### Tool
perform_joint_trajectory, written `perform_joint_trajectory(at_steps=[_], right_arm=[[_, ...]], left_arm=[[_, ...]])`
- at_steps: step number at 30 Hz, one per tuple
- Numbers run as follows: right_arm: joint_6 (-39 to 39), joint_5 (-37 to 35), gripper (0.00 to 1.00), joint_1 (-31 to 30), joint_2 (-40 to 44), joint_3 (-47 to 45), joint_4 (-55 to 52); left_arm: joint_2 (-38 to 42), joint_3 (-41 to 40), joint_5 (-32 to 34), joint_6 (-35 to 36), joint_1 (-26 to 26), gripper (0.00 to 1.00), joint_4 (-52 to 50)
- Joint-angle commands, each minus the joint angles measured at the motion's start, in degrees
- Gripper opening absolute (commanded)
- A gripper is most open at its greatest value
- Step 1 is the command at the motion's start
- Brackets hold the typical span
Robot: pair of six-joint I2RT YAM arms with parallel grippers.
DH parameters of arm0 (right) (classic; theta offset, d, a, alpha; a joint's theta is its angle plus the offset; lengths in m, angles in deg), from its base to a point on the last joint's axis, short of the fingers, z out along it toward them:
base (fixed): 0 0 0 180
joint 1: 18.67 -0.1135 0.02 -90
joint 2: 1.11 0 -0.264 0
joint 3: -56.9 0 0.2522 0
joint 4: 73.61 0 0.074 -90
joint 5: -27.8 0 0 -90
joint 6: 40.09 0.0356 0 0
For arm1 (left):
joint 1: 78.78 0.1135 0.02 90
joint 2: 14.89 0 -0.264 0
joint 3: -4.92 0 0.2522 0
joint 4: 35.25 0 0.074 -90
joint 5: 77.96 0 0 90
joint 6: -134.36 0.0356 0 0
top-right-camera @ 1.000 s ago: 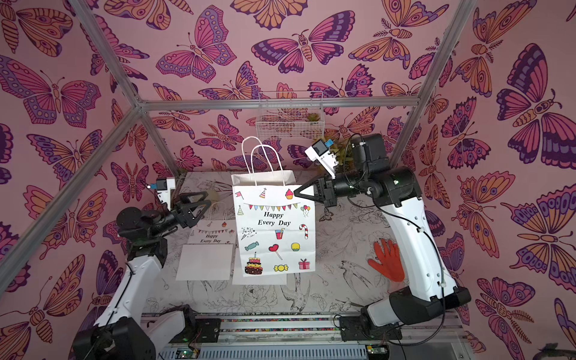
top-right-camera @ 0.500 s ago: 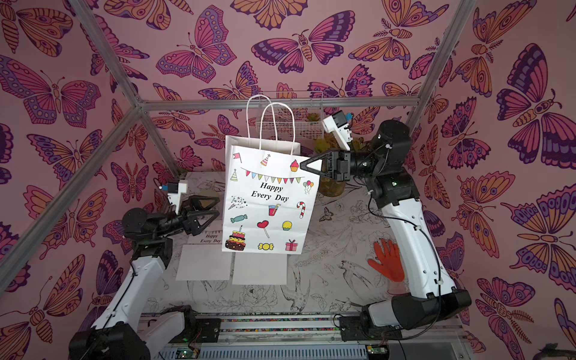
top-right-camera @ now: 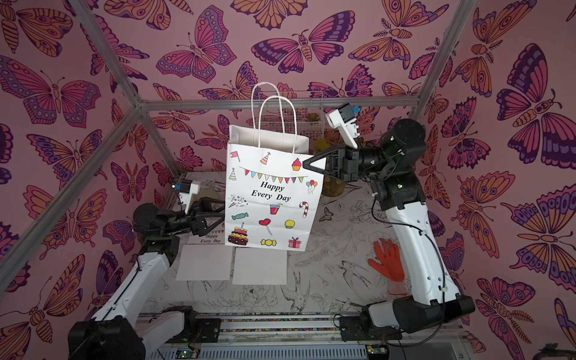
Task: Put away the paper bag
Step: Press the paper bag.
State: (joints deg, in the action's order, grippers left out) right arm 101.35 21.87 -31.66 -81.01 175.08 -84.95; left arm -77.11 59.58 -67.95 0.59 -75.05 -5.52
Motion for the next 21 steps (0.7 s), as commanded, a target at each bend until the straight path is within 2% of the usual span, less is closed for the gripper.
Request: perform_joint_trajectory(at_steps=[1, 8, 13, 21], right_arm=[[0.7, 0.8, 0.0, -0.1, 2.1, 0.2, 2.6], [0.4, 0.5, 0.0, -1.2, 2.8, 0.3, 2.5], [0.2, 0.4, 0.0, -1.6, 2.5, -0.1, 2.4], [0.1, 0.1, 0.0, -1.6, 2.9, -1.2, 2.3]], left_arm=[[1.2, 1.0, 2.7, 3.3, 0.5, 0.87, -1.3], [0.8, 1.5, 3.2, 3.7, 0.7, 0.87, -2.1], [2.5, 2.6, 0.3, 4.5, -3.5, 0.88, -2.1], [3.7, 3.3, -2.0, 4.5, -5.9, 0.88, -2.0]])
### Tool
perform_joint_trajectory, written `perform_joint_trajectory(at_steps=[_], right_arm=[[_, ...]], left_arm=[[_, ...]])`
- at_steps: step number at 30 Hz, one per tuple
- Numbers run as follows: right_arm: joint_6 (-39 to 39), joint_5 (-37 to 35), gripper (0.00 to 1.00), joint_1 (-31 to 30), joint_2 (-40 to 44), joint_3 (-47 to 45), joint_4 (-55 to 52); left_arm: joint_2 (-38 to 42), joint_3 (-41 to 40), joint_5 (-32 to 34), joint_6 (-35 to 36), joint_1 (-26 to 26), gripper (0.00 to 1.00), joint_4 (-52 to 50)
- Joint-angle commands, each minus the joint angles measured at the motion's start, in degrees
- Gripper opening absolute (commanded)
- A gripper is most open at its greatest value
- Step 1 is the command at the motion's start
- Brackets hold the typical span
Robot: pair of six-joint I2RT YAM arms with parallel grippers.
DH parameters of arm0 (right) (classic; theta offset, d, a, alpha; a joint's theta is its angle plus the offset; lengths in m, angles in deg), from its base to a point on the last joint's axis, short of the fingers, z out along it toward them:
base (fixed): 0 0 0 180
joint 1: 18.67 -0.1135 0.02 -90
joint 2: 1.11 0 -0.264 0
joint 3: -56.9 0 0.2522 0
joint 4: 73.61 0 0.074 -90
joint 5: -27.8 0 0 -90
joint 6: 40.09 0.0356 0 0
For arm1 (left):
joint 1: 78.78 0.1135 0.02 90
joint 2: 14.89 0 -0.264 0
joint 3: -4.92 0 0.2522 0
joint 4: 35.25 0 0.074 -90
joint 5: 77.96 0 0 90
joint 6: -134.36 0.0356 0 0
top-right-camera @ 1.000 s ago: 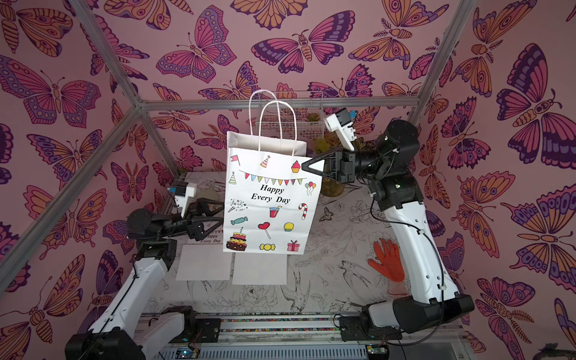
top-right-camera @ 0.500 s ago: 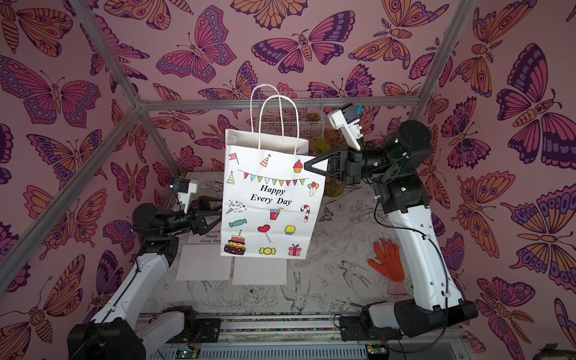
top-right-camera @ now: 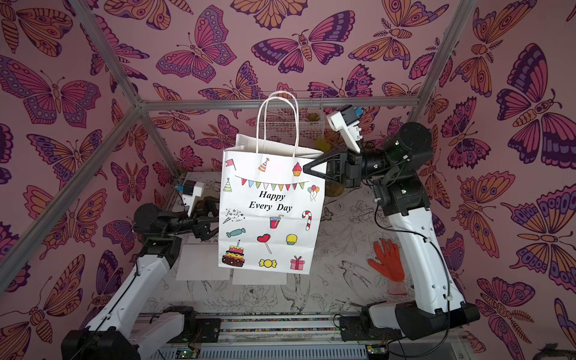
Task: Put away the paper bag
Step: Press the paper bag.
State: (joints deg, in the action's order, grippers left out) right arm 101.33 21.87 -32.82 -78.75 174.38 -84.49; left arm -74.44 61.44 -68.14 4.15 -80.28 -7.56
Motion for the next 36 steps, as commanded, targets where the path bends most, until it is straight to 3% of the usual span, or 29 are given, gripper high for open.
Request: perform_joint_trajectory(at_steps=[1, 8, 20, 24, 26, 30, 36], right_arm=[[-0.1, 0.3, 0.0, -0.4, 0.7, -0.7, 1.8], [-1.0, 0.6, 0.0, -0.4, 1.5, -0.7, 0.9], [-1.3, 0.6, 0.0, -0.5, 1.0, -0.3, 0.4], [-1.3, 0.6, 0.0, -0.5, 1.0, -0.4, 0.4], [-1.3, 0.5, 0.0, -0.4, 1.0, -0.4, 0.3], [-1.4, 0.4, 0.0, -0.4, 0.7, -0.2, 0.4], [-1.2, 0.1, 0.0, -0.5, 0.5, -0.3, 0.5]], left_arm=[[1.5, 1.4, -1.2, 1.0, -0.6, 0.88, 0.0], [4.5, 0.3, 0.9, 2.9, 4.0, 0.89, -4.8], [5.6, -0.4, 0.8, 2.1, 6.5, 0.89, -4.8], [6.4, 3.0, 3.3, 8.9, 9.5, 0.88, -20.4], [7.6, 2.9, 3.7, 9.6, 10.3, 0.88, -21.5], [8.0, 3.2, 1.1, 8.5, 9.9, 0.89, -20.6], [4.5, 3.8, -3.2, 9.8, 3.2, 0.89, -20.5]])
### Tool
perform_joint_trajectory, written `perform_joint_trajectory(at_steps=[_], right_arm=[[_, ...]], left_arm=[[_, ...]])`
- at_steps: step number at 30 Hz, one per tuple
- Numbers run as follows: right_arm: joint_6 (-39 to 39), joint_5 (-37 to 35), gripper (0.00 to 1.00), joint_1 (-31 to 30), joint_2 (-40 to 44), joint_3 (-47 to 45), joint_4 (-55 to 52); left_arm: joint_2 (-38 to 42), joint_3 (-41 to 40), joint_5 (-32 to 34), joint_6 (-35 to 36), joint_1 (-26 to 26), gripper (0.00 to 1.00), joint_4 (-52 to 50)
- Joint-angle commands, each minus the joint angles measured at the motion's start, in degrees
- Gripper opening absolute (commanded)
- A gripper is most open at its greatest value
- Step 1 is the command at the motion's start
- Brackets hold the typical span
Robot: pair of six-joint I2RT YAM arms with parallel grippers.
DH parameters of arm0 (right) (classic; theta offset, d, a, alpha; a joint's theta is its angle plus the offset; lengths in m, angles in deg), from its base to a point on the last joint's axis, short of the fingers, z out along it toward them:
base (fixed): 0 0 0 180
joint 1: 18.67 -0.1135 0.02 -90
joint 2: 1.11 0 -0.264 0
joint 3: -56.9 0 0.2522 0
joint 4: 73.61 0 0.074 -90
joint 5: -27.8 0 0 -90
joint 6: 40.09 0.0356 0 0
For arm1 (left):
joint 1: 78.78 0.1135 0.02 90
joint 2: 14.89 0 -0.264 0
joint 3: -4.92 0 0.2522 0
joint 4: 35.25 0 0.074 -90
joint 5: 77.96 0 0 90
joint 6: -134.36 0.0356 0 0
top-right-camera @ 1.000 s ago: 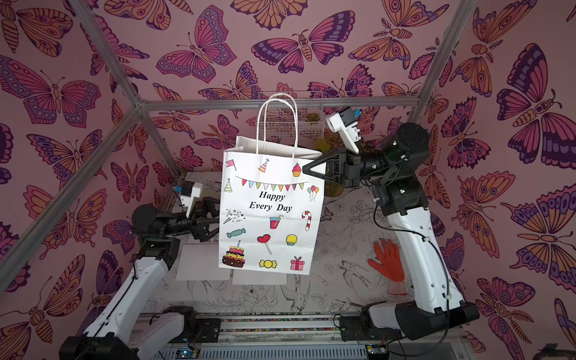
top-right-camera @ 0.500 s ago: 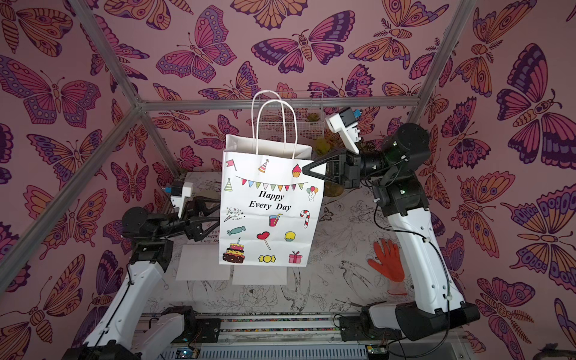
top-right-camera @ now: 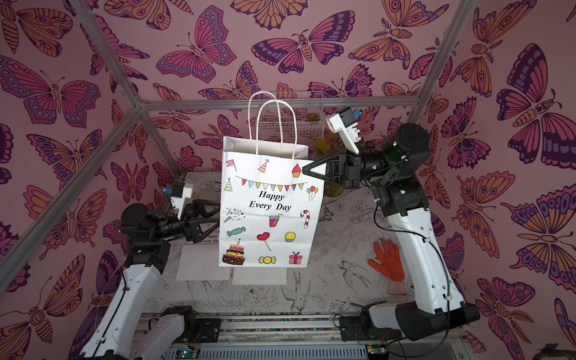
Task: Put away the paper bag
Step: Press the paper bag.
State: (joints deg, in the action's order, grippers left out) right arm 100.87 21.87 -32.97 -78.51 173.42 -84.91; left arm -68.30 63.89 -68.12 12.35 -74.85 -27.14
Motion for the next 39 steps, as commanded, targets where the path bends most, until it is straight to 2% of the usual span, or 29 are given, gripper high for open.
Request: perform_joint_trajectory(at_steps=[1, 20, 26, 29, 33, 39], right_arm=[[-0.8, 0.1, 0.0, -0.4, 0.4, 0.5, 0.9], [-1.5, -0.2, 0.0, -1.1, 1.1, -3.0, 1.4], [-1.8, -0.3, 0.0, -1.2, 2.0, -4.2, 1.0], [-4.3, -0.6, 0.0, -1.2, 2.6, -5.5, -2.6], [-5.6, -1.1, 0.0, -1.4, 3.5, -9.6, -3.4], [-8.6, -2.2, 0.0, -1.6, 4.4, -13.1, -6.0]], left_arm=[[-2.3, 1.7, -3.6, 1.6, -2.8, 0.89, -0.9], [0.3, 5.1, -1.9, 3.5, -10.6, 0.89, -0.8], [-0.2, 6.1, 3.2, 2.3, -10.6, 0.88, 0.1], [0.5, 6.1, 9.0, -2.3, -10.5, 0.88, 6.3], [0.3, 5.0, 15.2, -12.4, -10.4, 0.88, 18.7], [-2.0, 4.2, 18.0, -23.4, -10.3, 0.88, 33.4]])
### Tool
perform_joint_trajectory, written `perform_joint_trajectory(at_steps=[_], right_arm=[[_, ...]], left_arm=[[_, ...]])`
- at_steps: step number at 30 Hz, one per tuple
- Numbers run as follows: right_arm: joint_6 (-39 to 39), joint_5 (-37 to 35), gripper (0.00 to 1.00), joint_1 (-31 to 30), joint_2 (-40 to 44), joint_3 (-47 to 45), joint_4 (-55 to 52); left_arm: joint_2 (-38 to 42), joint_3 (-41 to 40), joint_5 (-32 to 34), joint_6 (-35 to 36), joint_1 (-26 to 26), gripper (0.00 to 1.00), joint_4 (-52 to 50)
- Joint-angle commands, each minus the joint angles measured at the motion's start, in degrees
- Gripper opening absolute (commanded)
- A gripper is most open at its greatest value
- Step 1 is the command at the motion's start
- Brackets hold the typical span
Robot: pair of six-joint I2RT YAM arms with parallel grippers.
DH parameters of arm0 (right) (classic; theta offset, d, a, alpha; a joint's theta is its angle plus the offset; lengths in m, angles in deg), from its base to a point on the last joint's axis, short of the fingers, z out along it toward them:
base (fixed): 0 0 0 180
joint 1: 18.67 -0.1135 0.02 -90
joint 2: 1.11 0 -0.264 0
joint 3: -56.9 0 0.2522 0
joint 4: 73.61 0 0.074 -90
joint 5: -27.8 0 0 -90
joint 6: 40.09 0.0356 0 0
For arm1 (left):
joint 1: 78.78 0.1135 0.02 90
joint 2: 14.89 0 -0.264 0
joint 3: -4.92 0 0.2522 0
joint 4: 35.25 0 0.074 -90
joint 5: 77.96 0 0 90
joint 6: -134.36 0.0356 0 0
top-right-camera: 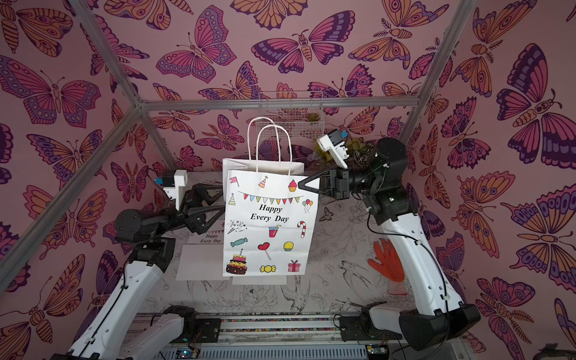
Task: Put away the paper bag
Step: Press the paper bag.
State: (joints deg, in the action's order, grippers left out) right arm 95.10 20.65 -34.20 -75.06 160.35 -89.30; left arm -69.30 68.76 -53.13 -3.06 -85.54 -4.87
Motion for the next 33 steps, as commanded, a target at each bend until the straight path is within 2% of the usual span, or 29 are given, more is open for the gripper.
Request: perform_joint_trajectory(at_steps=[1, 6, 8, 18, 28, 33], right_arm=[[-3.7, -1.1, 0.0, -0.4, 1.0, -0.3, -2.6], [-5.5, -2.0, 0.0, -0.5, 1.6, -1.9, -4.2], [-5.9, -2.8, 0.0, -0.7, 1.8, -2.5, -4.5], [-9.7, -10.6, 0.0, -2.9, 1.7, -0.2, -10.1], [-20.9, -17.3, 0.0, -7.3, 1.1, 4.9, -24.7], [-26.1, -21.2, 0.0, -9.8, 1.0, 8.2, -31.8]], left_arm=[[-1.8, -0.8, 2.8, -10.4, 0.4, 0.88, 14.3], [-6.9, 0.0, 1.1, -24.4, 0.3, 0.89, 33.0], [-8.4, 0.9, -0.2, -27.4, -0.2, 0.89, 36.3], [-8.4, 2.0, -6.0, -27.6, -2.5, 0.88, 36.2], [-10.9, 3.0, -7.5, -27.1, -4.3, 0.86, 35.3], [-11.8, 2.9, -7.6, -25.9, -4.5, 0.82, 33.9]])
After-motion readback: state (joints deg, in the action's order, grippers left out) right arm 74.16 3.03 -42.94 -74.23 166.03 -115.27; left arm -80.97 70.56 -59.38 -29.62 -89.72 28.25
